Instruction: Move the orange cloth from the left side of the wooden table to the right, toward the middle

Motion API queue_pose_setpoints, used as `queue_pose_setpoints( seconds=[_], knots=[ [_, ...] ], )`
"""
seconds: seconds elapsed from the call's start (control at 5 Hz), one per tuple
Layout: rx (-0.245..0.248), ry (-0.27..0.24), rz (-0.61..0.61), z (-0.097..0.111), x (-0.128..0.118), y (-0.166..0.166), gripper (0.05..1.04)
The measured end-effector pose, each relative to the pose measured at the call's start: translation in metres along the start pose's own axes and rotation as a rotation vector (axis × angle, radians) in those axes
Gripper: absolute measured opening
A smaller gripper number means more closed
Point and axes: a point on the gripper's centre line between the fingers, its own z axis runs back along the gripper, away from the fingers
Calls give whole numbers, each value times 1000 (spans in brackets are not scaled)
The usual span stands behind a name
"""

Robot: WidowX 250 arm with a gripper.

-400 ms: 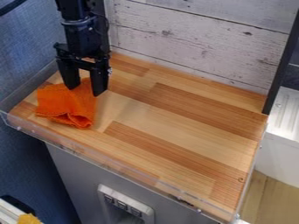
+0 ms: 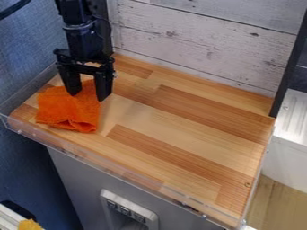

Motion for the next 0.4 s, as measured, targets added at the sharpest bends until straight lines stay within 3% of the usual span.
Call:
queue_pose_setpoints(
  seconds=[0.4],
  knots=[
    [14,-75,172,-3,2,25,998]
  ],
)
